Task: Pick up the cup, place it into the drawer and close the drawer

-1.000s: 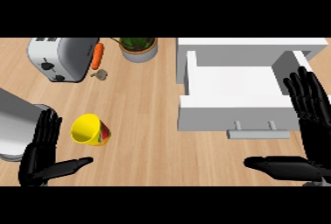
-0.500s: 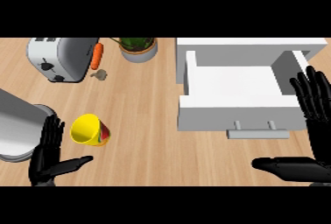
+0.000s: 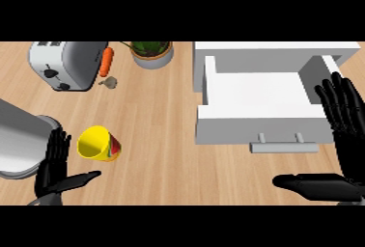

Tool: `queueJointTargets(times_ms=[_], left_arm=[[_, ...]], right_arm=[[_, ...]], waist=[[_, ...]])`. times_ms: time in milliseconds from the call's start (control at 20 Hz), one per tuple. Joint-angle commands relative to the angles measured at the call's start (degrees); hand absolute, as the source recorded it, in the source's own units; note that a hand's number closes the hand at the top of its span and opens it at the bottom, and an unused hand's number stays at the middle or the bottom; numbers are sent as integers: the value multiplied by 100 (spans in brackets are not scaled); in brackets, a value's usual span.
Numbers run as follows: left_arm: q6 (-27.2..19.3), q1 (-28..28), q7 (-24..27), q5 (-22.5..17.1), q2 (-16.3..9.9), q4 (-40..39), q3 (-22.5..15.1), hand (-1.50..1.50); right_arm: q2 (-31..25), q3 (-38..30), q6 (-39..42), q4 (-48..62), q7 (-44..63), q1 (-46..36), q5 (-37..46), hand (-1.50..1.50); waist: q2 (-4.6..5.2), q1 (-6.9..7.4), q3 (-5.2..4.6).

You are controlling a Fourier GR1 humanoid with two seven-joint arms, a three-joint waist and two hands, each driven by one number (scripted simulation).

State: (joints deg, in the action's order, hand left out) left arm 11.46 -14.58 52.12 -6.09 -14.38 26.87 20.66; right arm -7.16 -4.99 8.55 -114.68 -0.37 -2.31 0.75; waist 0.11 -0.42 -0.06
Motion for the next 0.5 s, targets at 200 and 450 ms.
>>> queueJointTargets(times_ms=[200, 450], left_arm=[[22, -678, 816, 162, -241, -1333, 24, -150], [0, -939, 843, 186, -83, -1577, -13, -150]], right_arm=[[-57, -186, 72, 598, -130, -500, -126, -150], [162, 191, 6, 56, -37, -1, 111, -150]], waist=[[16, -20, -4], [20, -60, -8]])
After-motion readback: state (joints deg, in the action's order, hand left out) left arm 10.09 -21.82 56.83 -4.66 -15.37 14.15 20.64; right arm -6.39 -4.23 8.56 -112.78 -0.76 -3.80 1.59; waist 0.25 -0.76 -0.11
